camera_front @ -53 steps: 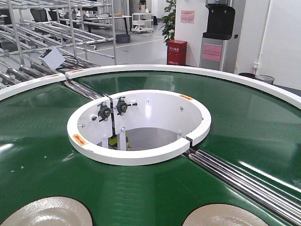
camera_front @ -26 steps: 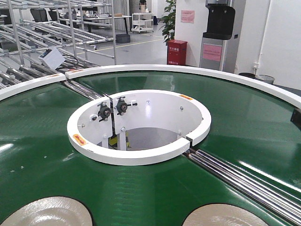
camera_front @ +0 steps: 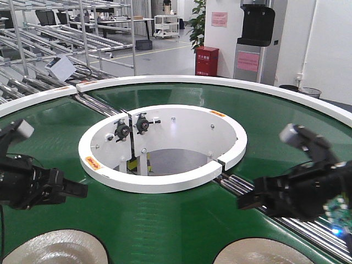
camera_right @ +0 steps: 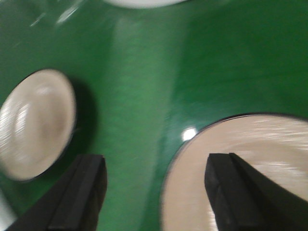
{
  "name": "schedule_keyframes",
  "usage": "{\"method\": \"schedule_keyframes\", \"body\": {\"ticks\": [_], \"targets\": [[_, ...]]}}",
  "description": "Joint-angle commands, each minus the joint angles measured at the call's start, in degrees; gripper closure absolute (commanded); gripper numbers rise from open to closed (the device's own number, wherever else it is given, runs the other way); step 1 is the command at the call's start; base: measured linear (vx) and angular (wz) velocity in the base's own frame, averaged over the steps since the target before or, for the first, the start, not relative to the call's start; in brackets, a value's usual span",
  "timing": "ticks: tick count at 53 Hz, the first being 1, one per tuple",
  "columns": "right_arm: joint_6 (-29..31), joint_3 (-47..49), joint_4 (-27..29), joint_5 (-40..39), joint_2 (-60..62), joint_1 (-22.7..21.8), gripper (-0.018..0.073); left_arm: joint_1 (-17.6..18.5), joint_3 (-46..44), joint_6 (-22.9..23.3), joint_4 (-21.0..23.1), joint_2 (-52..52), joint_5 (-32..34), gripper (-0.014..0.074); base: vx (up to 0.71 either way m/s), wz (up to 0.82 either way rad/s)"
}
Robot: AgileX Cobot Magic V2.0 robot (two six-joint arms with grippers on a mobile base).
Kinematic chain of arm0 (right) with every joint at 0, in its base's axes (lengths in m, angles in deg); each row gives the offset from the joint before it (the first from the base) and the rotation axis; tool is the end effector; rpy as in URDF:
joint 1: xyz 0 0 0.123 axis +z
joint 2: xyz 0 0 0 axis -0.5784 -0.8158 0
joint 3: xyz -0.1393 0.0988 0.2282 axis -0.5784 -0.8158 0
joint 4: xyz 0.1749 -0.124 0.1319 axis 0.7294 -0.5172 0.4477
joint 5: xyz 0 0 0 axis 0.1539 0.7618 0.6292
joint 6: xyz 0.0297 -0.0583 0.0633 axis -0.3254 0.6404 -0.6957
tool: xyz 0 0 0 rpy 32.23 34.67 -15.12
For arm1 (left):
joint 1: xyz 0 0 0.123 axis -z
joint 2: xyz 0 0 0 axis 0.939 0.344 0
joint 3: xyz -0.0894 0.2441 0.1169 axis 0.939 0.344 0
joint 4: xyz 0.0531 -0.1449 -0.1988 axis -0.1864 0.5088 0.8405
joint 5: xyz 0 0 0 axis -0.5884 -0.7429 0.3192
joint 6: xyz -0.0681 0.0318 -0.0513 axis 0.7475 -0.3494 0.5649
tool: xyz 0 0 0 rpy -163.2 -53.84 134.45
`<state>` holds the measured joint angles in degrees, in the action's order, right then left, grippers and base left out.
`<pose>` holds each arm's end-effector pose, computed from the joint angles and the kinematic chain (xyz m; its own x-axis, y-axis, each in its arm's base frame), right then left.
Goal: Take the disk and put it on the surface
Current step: 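Lower both grippers to the rims of two cream plates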
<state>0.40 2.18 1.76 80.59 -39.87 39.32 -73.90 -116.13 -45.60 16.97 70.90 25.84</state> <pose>0.3062 0.0737 0.3215 -0.8466 0.0680 -0.5278 -0.2757 0.7922 0.5444 0.3202 -0.0373 0.3218 -0.8077 -0.0899 -0.5826 0.3083 0.7780 -0.5474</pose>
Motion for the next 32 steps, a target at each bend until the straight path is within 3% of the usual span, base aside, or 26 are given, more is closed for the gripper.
{"method": "schedule_keyframes", "body": {"ticks": [1, 9, 16, 21, 32], "targets": [[3.5, 3.5, 7.6, 5.1, -2.0, -1.9, 0.0071, -3.0, -2.0, 2.1, 0.2, 0.9, -1.6, 0.0092, 0.00, 0.00], [4.5, 3.5, 7.7, 9.7, -4.2, -9.5, 0.0071, -12.1, -2.0, 7.1, -11.1, 3.8, -3.8, 0.0092, 0.00, 0.00], [4.5, 3.5, 8.3, 12.1, -4.1, -15.6, 0.0071, -17.8, -2.0, 8.1, -18.3, 5.4, -3.6, 0.0092, 0.00, 0.00], [4.5, 3.5, 8.5, 12.1, -4.1, -18.1, 0.0071, -20.1, -2.0, 7.8, -18.0, 8.2, -3.8, 0.0092, 0.00, 0.00], [5.6, 3.5, 8.6, 8.9, -4.1, -18.0, 0.0071, -20.1, -2.0, 4.4, -17.7, 15.4, -3.8, 0.0092, 0.00, 0.00]]}}
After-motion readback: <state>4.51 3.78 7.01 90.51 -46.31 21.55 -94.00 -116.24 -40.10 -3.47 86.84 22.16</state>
